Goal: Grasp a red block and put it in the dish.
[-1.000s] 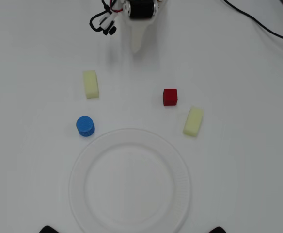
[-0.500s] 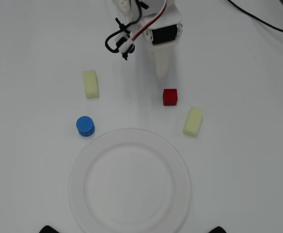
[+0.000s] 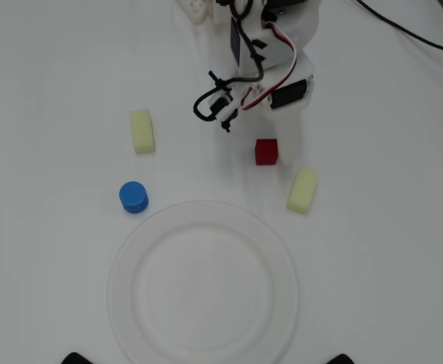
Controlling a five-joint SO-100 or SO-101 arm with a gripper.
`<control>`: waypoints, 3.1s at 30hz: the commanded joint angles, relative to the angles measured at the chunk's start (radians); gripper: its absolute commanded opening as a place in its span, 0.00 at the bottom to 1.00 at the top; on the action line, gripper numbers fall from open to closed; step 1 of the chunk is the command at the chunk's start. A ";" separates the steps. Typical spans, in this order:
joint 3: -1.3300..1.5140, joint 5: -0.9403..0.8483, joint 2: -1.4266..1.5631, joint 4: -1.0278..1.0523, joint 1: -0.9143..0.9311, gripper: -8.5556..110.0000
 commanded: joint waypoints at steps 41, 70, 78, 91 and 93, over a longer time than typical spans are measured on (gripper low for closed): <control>0.124 -0.091 0.140 -0.310 0.084 0.07; -0.413 -0.129 -0.426 -0.638 0.321 0.07; -0.417 -0.160 -0.471 -0.598 0.324 0.07; -0.509 -0.160 -0.402 -0.360 0.325 0.29; -0.552 -0.144 -0.385 -0.276 0.330 0.31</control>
